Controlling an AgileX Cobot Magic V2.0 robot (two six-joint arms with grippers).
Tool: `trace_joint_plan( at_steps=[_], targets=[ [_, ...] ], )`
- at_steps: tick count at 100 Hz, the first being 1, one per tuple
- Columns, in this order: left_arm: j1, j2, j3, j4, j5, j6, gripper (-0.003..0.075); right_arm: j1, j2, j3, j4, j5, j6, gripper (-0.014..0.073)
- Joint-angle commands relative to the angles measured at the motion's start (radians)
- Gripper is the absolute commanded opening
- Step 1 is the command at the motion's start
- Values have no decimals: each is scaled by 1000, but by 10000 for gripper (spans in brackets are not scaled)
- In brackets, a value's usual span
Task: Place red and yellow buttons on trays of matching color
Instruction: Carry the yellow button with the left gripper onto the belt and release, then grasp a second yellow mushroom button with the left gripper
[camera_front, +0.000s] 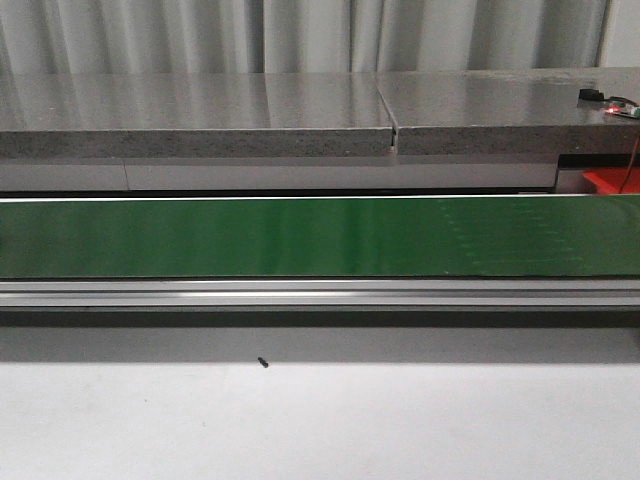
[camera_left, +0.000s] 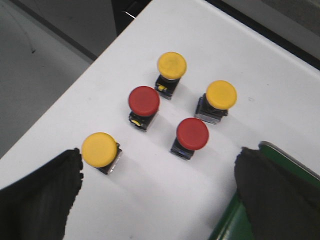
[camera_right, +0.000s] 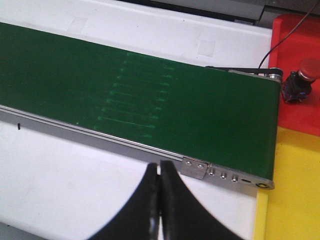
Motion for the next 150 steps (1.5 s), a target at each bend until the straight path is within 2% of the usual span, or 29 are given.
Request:
trace_joint_plan(
  at_steps=[1, 51, 86, 120, 150],
  targets=[
    [25, -4, -34, -7, -66, -3, 606, 2, -1, -24, 6, -64, -2, -67],
    [45, 206, -34, 28, -124, -3, 598, 2, -1, -24, 6, -64, -2, -67],
    [86, 235, -36, 53, -169, -10, 596, 2, -1, -24, 6, -64, -2, -67],
    [85, 329, -36, 43, -162, -10, 596, 2, -1, -24, 6, -64, -2, -67],
    [85, 342, -36, 43, -213, -10, 596, 2, -1, -24, 6, -64, -2, -67]
  ],
)
